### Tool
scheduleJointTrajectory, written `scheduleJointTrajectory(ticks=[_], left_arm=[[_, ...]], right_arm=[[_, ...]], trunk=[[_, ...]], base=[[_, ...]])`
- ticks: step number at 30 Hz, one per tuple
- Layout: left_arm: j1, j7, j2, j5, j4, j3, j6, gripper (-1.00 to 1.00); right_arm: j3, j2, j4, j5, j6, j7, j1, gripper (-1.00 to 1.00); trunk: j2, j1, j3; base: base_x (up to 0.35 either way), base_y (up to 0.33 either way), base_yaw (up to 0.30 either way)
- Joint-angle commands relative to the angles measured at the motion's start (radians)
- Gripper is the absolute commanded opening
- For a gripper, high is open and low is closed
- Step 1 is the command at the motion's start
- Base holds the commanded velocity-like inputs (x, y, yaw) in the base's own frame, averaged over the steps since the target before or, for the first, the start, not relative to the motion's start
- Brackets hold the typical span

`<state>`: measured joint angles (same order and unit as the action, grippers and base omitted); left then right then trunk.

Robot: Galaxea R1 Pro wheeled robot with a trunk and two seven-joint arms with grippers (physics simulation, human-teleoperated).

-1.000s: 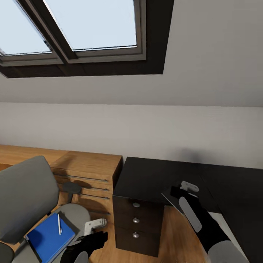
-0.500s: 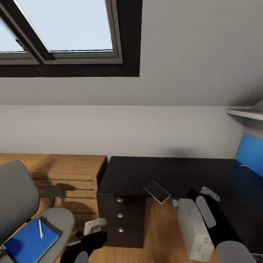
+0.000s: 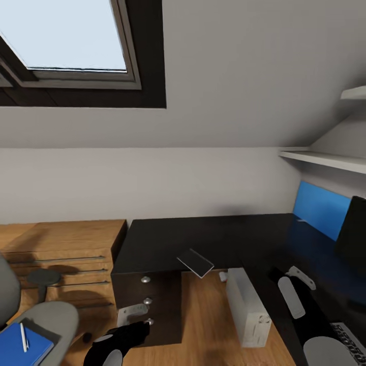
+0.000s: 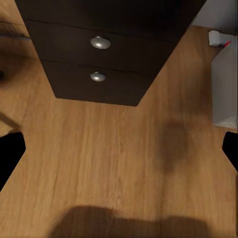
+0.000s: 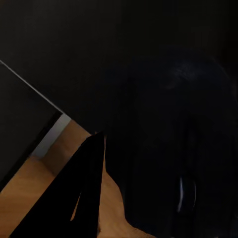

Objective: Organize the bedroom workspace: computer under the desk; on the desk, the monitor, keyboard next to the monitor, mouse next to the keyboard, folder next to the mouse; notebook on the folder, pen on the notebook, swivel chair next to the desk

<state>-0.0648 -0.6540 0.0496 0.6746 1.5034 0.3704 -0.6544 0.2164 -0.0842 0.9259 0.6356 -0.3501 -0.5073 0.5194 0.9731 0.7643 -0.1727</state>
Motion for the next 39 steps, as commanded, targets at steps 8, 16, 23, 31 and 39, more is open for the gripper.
scheduleJointTrajectory(ticks=[8,16,23,31,39], left_arm=[[-0.001,-0.010,0.001,0.010,0.003,0.001,-0.001,1.00],[-0.001,-0.010,0.001,0.010,0.003,0.001,-0.001,1.00],[-0.001,-0.010,0.001,0.010,0.003,0.001,-0.001,1.00],[-0.001,-0.011,-0.010,0.006,0.025,-0.006,0.002,1.00],[-0.001,-0.013,-0.004,0.004,0.050,-0.005,0.002,1.00]], right_arm=[[-0.002,0.000,-0.016,0.003,0.022,-0.004,0.001,-1.00],[-0.008,0.004,-0.064,-0.097,0.034,-0.005,0.001,-1.00],[-0.009,0.006,-0.075,-0.125,0.034,-0.005,0.001,-1.00],[-0.034,0.028,-0.099,-0.132,0.048,0.003,0.018,-1.00],[-0.014,0.065,-0.056,-0.095,0.018,-0.024,-0.005,-1.00]], trunk=[[0.001,0.000,-0.002],[0.001,0.000,-0.002],[0.001,0.000,-0.002],[0.001,0.000,-0.002],[0.001,0.000,-0.002]], base=[[0.000,0.000,-0.289],[0.000,0.000,-0.289],[0.000,0.000,-0.195],[0.000,0.000,-0.011],[0.000,0.000,0.000]])
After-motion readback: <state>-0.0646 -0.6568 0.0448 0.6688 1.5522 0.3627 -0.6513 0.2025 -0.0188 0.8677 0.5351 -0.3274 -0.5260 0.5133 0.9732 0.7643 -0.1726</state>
